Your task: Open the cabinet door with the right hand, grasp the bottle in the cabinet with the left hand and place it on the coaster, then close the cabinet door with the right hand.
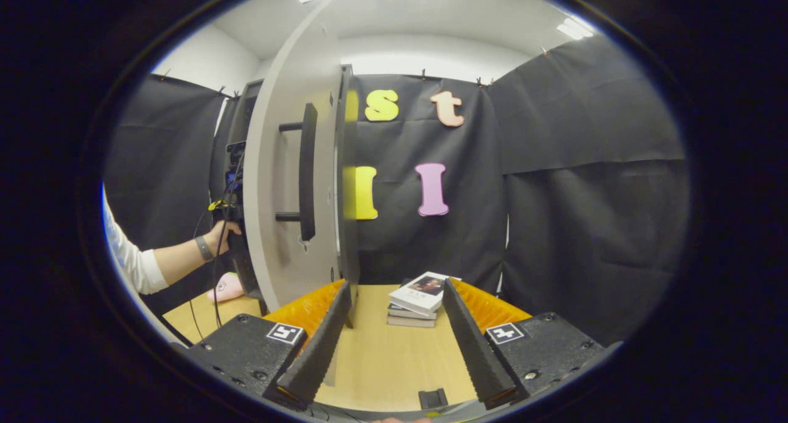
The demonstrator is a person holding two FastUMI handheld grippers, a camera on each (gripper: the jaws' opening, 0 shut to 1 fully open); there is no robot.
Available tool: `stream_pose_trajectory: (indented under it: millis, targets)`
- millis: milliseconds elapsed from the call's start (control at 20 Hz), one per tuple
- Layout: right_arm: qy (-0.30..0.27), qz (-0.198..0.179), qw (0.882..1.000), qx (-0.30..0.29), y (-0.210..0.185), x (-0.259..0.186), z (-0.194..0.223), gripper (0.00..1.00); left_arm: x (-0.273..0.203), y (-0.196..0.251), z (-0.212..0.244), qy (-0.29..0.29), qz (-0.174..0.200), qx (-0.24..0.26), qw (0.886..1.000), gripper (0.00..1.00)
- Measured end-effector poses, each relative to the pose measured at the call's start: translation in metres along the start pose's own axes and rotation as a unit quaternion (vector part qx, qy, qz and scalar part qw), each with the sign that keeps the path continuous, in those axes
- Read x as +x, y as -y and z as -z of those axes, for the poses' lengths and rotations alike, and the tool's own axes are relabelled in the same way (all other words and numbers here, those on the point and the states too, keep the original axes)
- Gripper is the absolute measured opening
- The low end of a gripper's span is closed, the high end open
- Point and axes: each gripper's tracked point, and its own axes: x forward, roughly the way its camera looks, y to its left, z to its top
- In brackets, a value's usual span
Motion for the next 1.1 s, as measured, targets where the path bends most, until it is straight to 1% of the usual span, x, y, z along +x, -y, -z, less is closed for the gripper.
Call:
stream_pose_trajectory:
  millis: [150,350,400,450,500,550,600,700,750,800,900,1100]
  targets:
    - [-0.003,0.008,1.0,0.006,0.003,0.001,0.002,0.93,0.015,0.0,0.0,-0.003,-0.001,0.004,1.0,0.95]
    - [-0.005,0.016,1.0,0.006,0.007,0.0,0.003,0.93,0.025,0.005,0.0,-0.003,0.008,0.011,1.0,0.95]
    - [-0.005,0.017,1.0,0.007,0.007,-0.001,0.003,0.93,0.026,0.005,0.001,-0.001,0.006,0.012,1.0,0.91]
    - [-0.003,0.018,1.0,0.008,0.008,0.0,0.003,0.93,0.028,0.004,0.001,0.0,0.006,0.011,1.0,0.77]
    - [-0.002,0.018,1.0,0.01,0.008,0.0,0.002,0.93,0.029,0.005,0.003,-0.002,0.01,0.008,1.0,0.8]
    - [-0.002,0.018,1.0,0.013,0.008,0.001,0.003,0.93,0.031,0.006,0.004,-0.003,0.014,0.005,1.0,0.76]
    - [-0.003,0.019,1.0,0.014,0.008,0.001,0.004,0.93,0.032,0.003,0.003,-0.001,0.009,0.006,1.0,0.7]
    - [-0.003,0.019,1.0,0.017,0.008,0.002,0.004,0.93,0.033,-0.007,0.005,0.002,-0.012,0.012,1.0,0.58]
    - [-0.002,0.019,1.0,0.019,0.008,0.003,0.004,0.93,0.033,-0.009,0.004,0.004,-0.011,0.009,1.0,0.57]
    - [0.0,0.017,1.0,0.022,0.006,0.003,0.003,0.93,0.031,-0.01,0.002,0.007,-0.009,0.002,1.0,0.45]
    - [0.004,0.012,1.0,0.027,0.002,0.008,0.001,0.93,0.025,-0.015,-0.005,0.014,-0.013,-0.004,1.0,0.46]
    - [0.013,0.0,1.0,0.021,-0.007,0.012,-0.003,0.93,-0.004,-0.021,-0.025,0.029,-0.003,-0.005,1.0,0.45]
